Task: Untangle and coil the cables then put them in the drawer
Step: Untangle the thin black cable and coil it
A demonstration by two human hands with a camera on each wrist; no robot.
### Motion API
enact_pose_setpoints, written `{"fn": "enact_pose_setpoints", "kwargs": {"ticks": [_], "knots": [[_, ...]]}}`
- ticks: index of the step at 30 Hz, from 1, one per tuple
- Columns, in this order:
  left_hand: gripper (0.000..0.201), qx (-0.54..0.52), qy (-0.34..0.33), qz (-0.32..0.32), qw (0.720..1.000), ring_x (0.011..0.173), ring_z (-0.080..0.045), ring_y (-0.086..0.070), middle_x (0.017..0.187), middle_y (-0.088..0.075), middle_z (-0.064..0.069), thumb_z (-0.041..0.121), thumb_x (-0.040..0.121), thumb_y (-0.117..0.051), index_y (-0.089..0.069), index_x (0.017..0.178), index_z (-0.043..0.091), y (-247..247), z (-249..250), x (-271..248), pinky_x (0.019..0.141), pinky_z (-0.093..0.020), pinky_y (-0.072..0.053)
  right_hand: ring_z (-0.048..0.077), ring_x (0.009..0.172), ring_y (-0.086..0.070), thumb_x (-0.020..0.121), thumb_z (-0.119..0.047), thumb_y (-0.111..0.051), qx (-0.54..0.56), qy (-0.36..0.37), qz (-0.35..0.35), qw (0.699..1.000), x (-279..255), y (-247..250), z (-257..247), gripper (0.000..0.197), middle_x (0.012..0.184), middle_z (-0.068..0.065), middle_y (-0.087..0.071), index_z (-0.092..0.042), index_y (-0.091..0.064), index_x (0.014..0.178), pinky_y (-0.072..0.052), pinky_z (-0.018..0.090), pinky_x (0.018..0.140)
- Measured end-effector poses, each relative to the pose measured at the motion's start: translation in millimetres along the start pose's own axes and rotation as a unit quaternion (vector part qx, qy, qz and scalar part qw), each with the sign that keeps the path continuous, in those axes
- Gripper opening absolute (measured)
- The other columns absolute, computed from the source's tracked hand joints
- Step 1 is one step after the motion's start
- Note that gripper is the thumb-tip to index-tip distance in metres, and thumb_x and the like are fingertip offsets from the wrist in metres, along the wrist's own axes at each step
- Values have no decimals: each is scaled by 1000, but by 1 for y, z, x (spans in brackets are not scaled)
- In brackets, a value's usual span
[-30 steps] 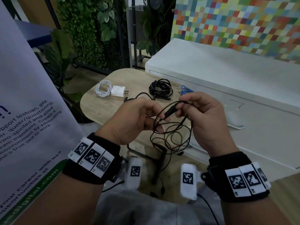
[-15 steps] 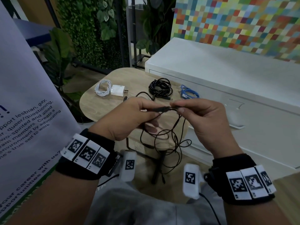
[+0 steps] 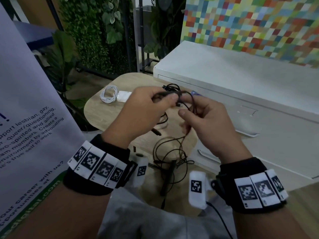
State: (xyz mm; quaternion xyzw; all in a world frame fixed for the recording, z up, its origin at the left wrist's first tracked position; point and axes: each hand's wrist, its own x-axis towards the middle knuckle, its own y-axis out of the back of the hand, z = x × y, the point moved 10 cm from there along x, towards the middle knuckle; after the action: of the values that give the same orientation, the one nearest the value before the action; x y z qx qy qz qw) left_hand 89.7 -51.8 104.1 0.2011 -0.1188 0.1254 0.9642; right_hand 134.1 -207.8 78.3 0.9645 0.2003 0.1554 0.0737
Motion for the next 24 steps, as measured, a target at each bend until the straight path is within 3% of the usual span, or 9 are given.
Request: {"fn": "enact_pose_setpoints", "kwargs": {"ticks": [3, 6, 9, 11, 14, 17, 20, 22, 24], "knots": [[23, -28, -29, 141, 989, 55, 2, -45, 59, -57, 17, 28, 102, -65, -69, 79, 26, 38, 2, 1, 55, -16, -36, 20, 44, -46, 96, -15, -70, -27, -44, 21, 998, 0, 12, 17, 10, 53, 1, -48, -16, -78, 89, -49, 39, 49], [21, -55, -31, 222, 973, 59, -4, -42, 67, -51, 4, 31, 103, -63, -69, 83, 24, 71, -7, 0, 55, -21, -36, 24, 55, -48, 94, -21, -73, -27, -72, 53, 996, -1, 32, 31, 14, 56, 3, -48, -19, -80, 82, -48, 40, 57], [12, 10, 9, 140, 990, 56, -4, -39, 66, -45, 4, 32, 101, -65, -71, 92, 25, 65, -24, 6, 52, -23, -34, 24, 62, -56, 97, -10, -68, 6, -61, 73, 995, -1, 44, 30, 16, 65, 14, -58, -17, -81, 91, -52, 42, 69], [8, 70, 63, 64, 993, 57, -2, -46, 73, -52, 4, 34, 96, -70, -71, 103, 29, 49, -39, 6, 55, -18, -43, 18, 64, -56, 98, -7, -66, 12, -53, 74, 996, -2, 44, 25, 19, 66, 9, -60, -18, -81, 98, -54, 36, 70], [57, 93, 107, 20, 990, 91, -3, -64, 113, -64, 11, 38, 86, -79, -54, 137, 42, 31, -52, 0, 91, -28, -54, 13, 64, -50, 99, -11, -66, -22, -51, 36, 998, -1, 29, 18, 21, 68, -6, -61, -24, -82, 105, -56, 39, 67], [89, 133, 83, 0, 988, 127, -12, -53, 147, -47, 8, 34, 84, -81, -28, 154, 50, 12, -43, -3, 109, -34, -43, 13, 62, -50, 98, -14, -68, -64, -35, -22, 997, 1, 5, 12, 23, 66, -12, -61, -30, -82, 105, -51, 38, 64], [47, 216, -9, -4, 976, 115, -5, -60, 120, -66, 21, 40, 87, -70, -60, 132, 48, -2, -21, -3, 106, -40, -48, 4, 58, -54, 97, -10, -68, -75, -9, -46, 996, 2, -11, 4, 24, 63, -17, -66, -26, -81, 107, -47, 22, 59], [18, 193, -4, -45, 980, 82, -5, -66, 83, -71, 16, 33, 90, -64, -75, 103, 39, -9, -21, -3, 82, -44, -57, -1, 60, -58, 96, -7, -69, -65, -2, -45, 997, 2, -14, 1, 24, 70, -19, -72, -24, -82, 107, -49, 18, 60], [15, 112, 25, -75, 990, 61, -11, -57, 65, -64, 5, 20, 92, -67, -78, 87, 28, -14, -25, -4, 62, -40, -54, 2, 63, -60, 93, -5, -72, -55, -2, -50, 997, 2, -14, 3, 26, 72, -12, -73, -26, -82, 103, -51, 22, 64]]}}
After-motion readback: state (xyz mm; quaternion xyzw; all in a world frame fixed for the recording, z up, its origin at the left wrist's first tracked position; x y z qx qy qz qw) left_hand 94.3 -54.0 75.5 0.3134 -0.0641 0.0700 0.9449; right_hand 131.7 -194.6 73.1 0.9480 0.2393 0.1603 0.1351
